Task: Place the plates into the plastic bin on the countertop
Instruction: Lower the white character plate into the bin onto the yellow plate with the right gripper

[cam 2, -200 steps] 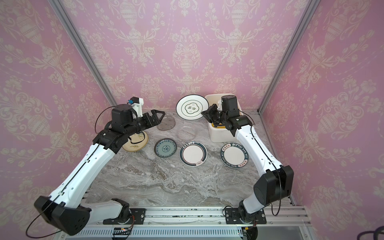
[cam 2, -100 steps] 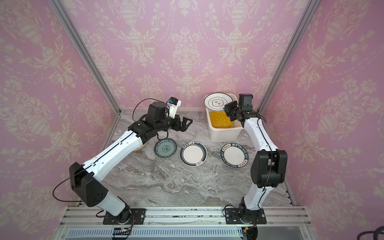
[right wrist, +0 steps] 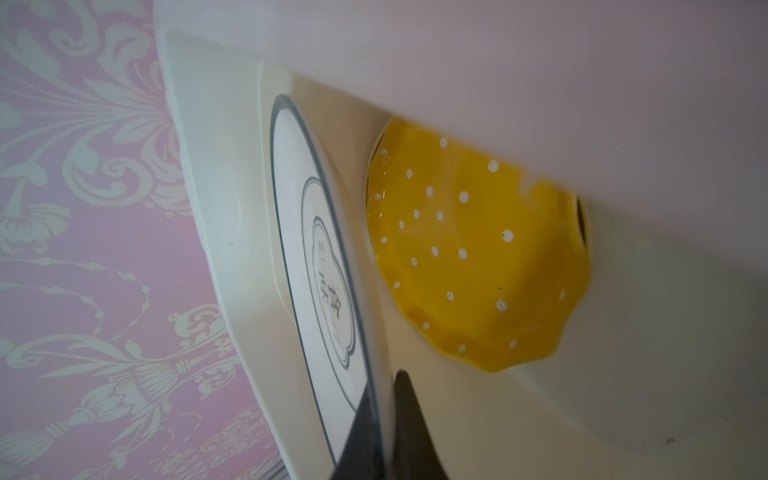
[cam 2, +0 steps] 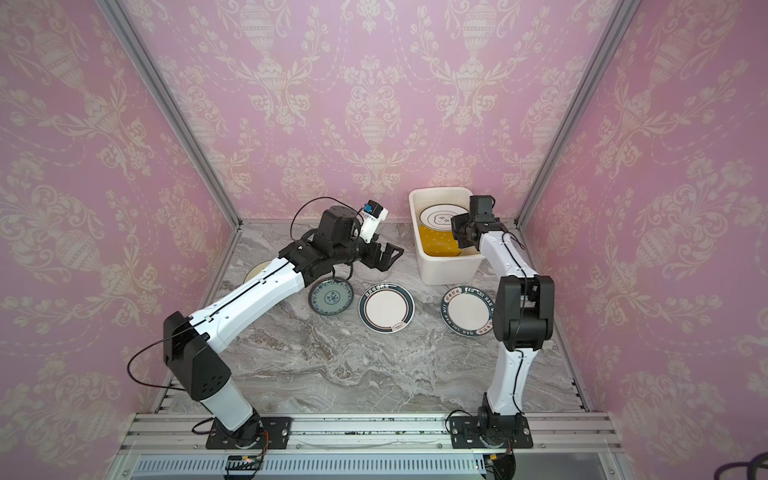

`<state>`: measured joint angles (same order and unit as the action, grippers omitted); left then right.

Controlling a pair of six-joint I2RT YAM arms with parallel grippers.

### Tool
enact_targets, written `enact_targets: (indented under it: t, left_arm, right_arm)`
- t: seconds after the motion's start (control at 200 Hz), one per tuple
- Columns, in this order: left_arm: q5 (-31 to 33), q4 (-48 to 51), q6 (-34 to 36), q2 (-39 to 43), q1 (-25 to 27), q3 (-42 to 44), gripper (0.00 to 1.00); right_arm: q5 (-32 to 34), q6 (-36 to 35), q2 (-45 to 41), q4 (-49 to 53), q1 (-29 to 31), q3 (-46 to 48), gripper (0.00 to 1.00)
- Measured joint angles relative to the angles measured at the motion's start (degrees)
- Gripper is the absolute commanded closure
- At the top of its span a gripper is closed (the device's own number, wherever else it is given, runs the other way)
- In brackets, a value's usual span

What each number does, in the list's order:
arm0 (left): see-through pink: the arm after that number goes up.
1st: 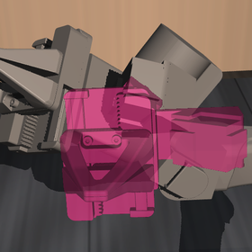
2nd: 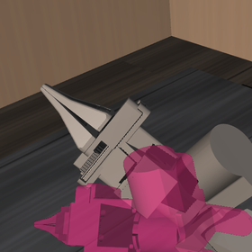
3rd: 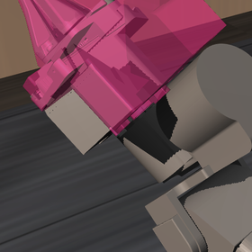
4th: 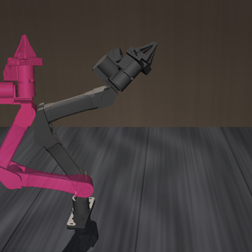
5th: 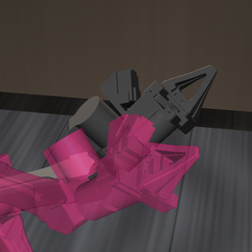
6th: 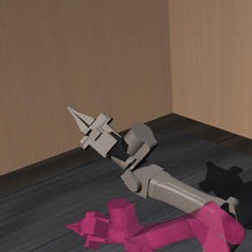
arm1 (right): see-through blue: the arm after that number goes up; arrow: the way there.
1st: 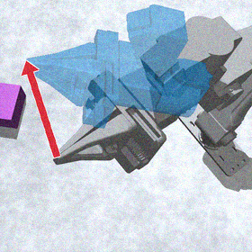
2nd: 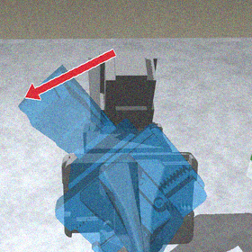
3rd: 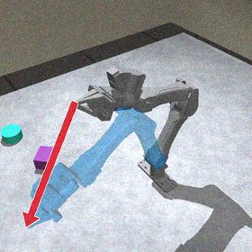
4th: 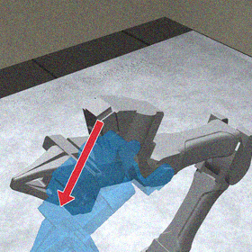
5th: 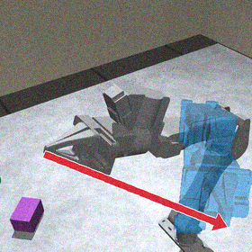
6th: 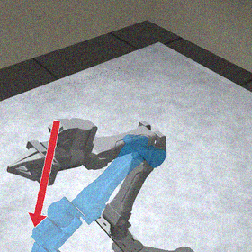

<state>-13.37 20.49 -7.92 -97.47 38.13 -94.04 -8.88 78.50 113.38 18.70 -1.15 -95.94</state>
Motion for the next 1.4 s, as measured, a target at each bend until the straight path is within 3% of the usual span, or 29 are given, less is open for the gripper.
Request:
enact_targets:
  t: [0.255, 0.756, 1.026, 1.401]
  left_arm:
    - [0.96, 0.13, 1.03, 0.09, 0.28, 0.17, 0.01]
    - [1.14, 0.09, 1.03, 0.09, 0.31, 0.52, 0.01]
    - [1.18, -0.46, 1.03, 0.92, 0.31, 4.11, 0.01]
    - [1.77, -2.91, 1.2, 5.16, 0.31, 8.46, 0.01]
  right_arm:
    - [2.82, 0.46, 5.53, 1.92, 0.44, -6.88, 1.0]
    - [8.11, 4.13, 5.88, 0.94, 2.43, -6.71, 1.0]
    - [15.8, 12.46, 2.75, -2.14, 5.84, -1.95, 1.0]
    - [22.88, 24.74, 3.04, 3.37, 10.56, -2.69, 1.0]
